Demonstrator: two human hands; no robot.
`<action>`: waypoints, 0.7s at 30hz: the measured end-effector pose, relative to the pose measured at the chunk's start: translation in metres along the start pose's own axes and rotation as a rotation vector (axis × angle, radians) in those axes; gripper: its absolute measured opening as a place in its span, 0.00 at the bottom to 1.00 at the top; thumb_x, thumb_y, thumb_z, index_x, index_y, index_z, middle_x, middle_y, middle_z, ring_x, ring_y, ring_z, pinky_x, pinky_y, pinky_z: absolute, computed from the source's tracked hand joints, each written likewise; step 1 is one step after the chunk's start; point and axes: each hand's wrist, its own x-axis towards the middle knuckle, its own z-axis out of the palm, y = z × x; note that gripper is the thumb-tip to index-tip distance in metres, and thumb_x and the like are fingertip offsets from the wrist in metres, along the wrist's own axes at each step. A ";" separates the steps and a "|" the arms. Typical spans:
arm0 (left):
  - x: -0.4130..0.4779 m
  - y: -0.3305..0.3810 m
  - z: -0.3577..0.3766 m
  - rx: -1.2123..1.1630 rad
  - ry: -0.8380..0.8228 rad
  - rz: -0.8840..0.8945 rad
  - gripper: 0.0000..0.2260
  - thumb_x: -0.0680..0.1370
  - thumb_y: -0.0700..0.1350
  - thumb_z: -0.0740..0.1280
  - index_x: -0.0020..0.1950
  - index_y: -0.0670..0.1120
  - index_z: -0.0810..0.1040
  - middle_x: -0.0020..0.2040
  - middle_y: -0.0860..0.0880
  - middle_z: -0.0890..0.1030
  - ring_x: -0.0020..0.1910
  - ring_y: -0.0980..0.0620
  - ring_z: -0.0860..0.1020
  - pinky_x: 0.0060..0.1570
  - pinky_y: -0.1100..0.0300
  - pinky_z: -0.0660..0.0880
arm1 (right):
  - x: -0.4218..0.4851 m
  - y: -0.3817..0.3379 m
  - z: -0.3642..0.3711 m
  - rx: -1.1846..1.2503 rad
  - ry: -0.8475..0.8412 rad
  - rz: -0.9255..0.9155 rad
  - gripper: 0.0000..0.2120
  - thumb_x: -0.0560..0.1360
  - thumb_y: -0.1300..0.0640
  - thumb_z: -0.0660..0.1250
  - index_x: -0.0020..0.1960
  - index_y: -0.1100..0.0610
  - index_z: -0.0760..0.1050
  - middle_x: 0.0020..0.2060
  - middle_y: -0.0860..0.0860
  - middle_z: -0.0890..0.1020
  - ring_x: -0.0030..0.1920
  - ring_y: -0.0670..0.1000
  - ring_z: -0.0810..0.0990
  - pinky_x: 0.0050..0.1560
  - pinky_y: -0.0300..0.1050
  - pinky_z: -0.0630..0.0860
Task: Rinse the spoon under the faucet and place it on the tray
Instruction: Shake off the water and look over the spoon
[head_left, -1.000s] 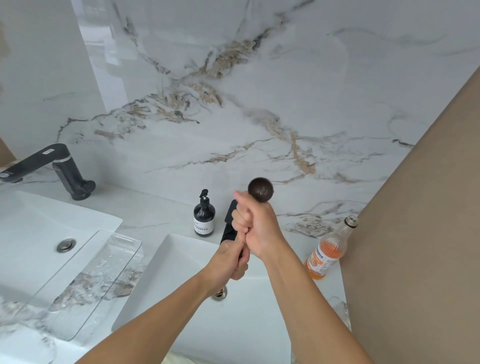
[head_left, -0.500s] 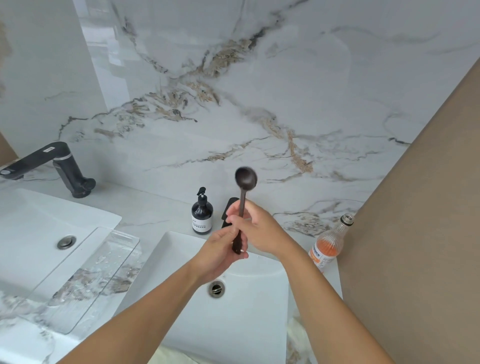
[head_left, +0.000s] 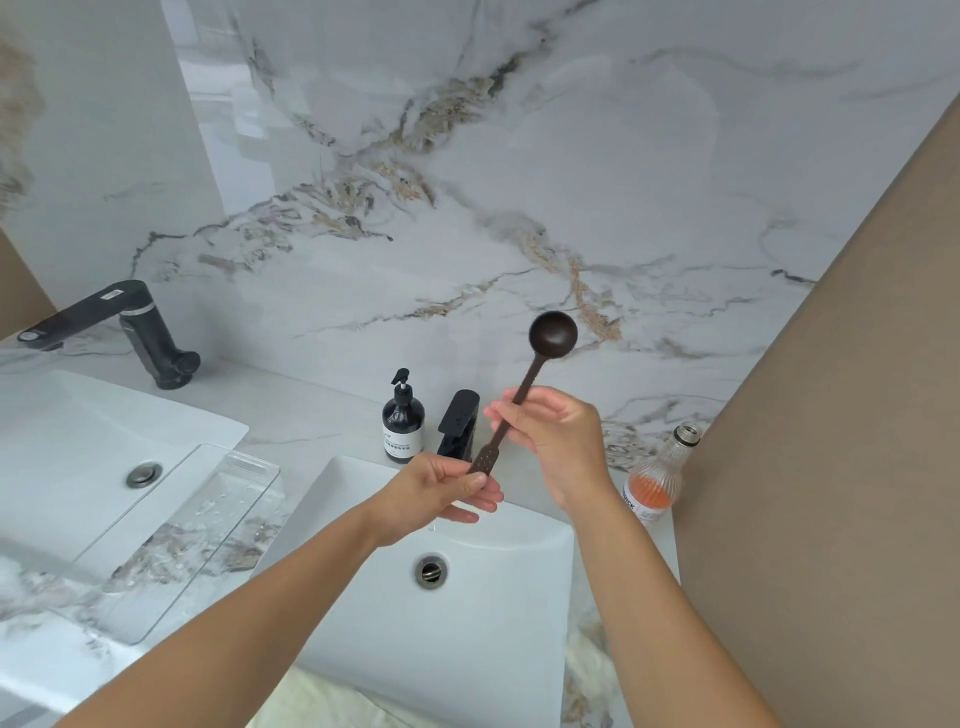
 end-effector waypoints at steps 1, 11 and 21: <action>-0.001 0.000 -0.001 -0.001 -0.003 0.006 0.10 0.81 0.43 0.66 0.54 0.41 0.85 0.51 0.45 0.87 0.55 0.44 0.84 0.57 0.49 0.81 | -0.002 0.003 0.002 -0.049 -0.023 0.010 0.06 0.68 0.65 0.77 0.39 0.55 0.86 0.38 0.59 0.88 0.40 0.54 0.86 0.47 0.51 0.85; -0.028 -0.027 -0.011 0.116 -0.070 -0.120 0.10 0.80 0.47 0.68 0.53 0.42 0.86 0.50 0.46 0.88 0.53 0.46 0.85 0.56 0.47 0.81 | -0.008 0.030 0.012 -0.322 -0.209 0.186 0.02 0.70 0.61 0.76 0.39 0.60 0.84 0.34 0.55 0.87 0.34 0.50 0.85 0.38 0.43 0.82; -0.058 -0.041 -0.050 0.134 -0.131 -0.296 0.09 0.73 0.52 0.75 0.48 0.49 0.87 0.46 0.51 0.86 0.47 0.53 0.83 0.53 0.54 0.81 | -0.011 0.077 0.049 -0.403 -0.178 0.346 0.15 0.67 0.60 0.80 0.49 0.65 0.81 0.42 0.60 0.87 0.35 0.56 0.87 0.39 0.49 0.85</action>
